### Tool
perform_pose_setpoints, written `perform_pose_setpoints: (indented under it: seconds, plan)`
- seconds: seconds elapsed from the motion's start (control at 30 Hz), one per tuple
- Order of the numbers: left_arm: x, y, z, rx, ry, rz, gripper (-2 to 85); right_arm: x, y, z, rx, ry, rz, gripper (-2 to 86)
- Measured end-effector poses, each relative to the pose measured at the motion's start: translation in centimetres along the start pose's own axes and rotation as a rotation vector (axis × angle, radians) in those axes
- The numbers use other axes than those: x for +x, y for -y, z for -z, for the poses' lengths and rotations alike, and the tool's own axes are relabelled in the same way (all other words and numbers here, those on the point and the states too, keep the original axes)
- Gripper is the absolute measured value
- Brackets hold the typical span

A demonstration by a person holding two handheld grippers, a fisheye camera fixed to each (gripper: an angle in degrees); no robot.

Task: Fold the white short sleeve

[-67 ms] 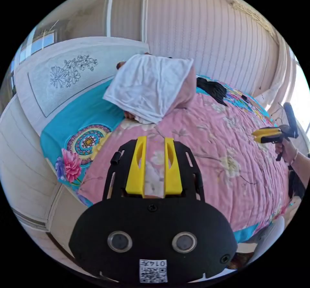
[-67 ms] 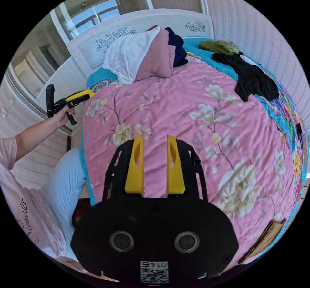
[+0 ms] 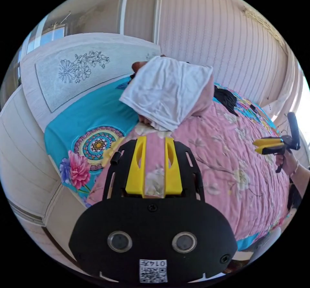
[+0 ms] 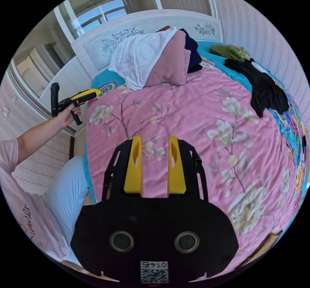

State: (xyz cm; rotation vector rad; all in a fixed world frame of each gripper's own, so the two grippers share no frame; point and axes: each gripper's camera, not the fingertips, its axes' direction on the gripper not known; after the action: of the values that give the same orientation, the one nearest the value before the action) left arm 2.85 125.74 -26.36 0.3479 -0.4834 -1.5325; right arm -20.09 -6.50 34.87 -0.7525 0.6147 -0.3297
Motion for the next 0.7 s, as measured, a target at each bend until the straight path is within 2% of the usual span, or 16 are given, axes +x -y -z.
perform_pose_setpoints:
  seconds: [0.1, 0.27, 0.37, 0.4, 0.5, 0.57, 0.7]
  plan:
    - [-5.8, 3.2, -2.4, 0.049, 0.009, 0.052, 9.7, -3.1, 7.8, -4.4, 0.021, 0.037, 0.012, 11.7]
    - [-11.5, 7.0, -6.3, 0.098, -0.084, 0.058, 11.0, -6.4, 17.7, -9.5, 0.13, -0.027, -0.046, 11.3]
    - [-12.7, 8.1, -7.0, 0.119, -0.177, -0.011, 4.8, -7.4, 21.8, -13.1, 0.136, -0.062, -0.132, 9.9]
    - [-13.0, 8.3, -6.5, 0.142, -0.209, -0.054, 1.9, -7.8, 23.0, -14.1, 0.115, -0.085, -0.15, 6.8]
    - [-13.2, 8.3, -4.2, 0.189, -0.307, -0.172, 0.4, -9.1, 23.8, -14.2, 0.101, -0.106, -0.129, 0.8]
    - [-13.2, 8.0, -1.9, 0.22, -0.365, -0.235, 0.0, -9.9, 22.7, -13.1, 0.116, -0.052, -0.112, -0.1]
    - [-10.6, 5.7, 4.8, 0.248, -0.617, -0.432, -0.5, -13.5, 16.0, -7.9, 0.177, -0.015, -0.075, -0.7]
